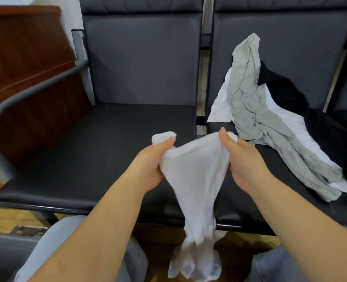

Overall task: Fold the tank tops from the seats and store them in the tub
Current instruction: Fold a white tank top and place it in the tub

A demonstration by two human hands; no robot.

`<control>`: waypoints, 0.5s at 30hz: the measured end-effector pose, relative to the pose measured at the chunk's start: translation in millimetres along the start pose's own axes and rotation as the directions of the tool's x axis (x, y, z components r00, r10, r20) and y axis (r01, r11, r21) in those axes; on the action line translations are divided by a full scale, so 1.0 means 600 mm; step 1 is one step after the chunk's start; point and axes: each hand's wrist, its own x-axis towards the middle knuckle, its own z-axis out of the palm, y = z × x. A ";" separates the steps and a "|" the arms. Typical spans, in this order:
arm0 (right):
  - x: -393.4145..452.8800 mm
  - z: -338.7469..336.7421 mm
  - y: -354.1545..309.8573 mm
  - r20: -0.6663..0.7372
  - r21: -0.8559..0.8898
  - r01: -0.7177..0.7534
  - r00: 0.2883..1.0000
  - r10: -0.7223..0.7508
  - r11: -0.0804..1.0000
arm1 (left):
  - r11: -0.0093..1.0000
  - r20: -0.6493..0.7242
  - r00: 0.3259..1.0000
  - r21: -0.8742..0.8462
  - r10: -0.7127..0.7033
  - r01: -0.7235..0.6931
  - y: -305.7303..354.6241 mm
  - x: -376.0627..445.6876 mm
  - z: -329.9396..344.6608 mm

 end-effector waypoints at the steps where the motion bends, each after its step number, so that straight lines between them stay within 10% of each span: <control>1: 0.002 -0.003 -0.002 -0.022 -0.050 0.030 0.999 -0.031 0.998 | 0.997 -0.051 0.997 0.060 0.050 -0.047 0.001 0.001 0.000; 5: 0.002 -0.013 -0.011 0.027 -0.068 0.104 0.994 -0.102 0.992 | 0.730 -0.146 0.915 0.655 0.376 -0.195 0.004 0.003 -0.012; 15: -0.027 -0.033 -0.019 0.113 -0.254 0.252 0.967 -0.230 0.934 | 0.360 -0.216 0.883 0.931 0.416 0.058 0.008 0.002 -0.058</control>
